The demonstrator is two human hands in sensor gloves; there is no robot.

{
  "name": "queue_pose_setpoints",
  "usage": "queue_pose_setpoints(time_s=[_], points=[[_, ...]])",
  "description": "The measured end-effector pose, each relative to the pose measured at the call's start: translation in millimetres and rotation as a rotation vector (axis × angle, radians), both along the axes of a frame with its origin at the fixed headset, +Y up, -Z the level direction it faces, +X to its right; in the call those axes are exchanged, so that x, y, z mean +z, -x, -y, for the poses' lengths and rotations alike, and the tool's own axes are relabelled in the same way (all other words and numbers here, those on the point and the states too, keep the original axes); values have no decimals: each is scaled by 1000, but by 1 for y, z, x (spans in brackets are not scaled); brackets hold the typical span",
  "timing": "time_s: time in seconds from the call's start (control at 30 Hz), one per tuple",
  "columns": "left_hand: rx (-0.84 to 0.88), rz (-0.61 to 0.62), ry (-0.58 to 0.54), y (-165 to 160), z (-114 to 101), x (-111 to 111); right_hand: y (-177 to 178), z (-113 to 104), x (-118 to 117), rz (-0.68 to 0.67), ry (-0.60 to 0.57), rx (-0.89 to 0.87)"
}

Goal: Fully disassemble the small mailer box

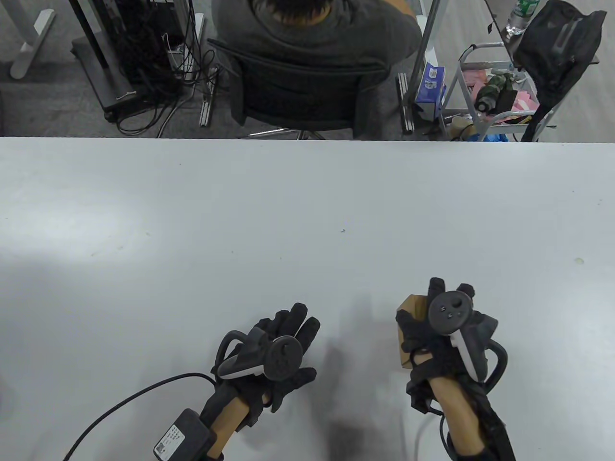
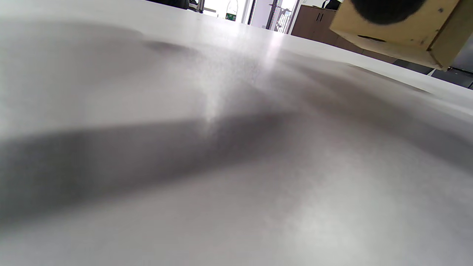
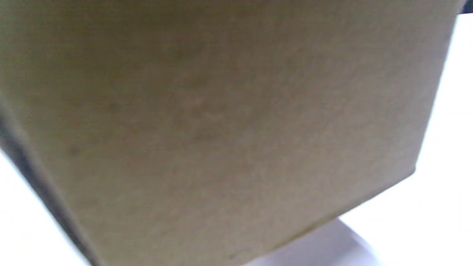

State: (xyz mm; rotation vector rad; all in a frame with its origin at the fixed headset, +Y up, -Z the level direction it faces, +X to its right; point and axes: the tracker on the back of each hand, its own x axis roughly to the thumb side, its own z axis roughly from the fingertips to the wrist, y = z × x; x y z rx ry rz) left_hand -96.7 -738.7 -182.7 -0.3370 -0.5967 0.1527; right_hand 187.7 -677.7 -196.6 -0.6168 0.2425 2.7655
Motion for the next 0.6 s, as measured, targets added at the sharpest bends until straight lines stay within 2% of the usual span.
queue_pose_setpoints(time_s=[0.33, 0.6], points=[[15, -2, 19, 5, -1, -2, 89, 7, -7, -122, 39, -16], [28, 13, 19, 9, -6, -3, 127, 6, -8, -157, 37, -10]])
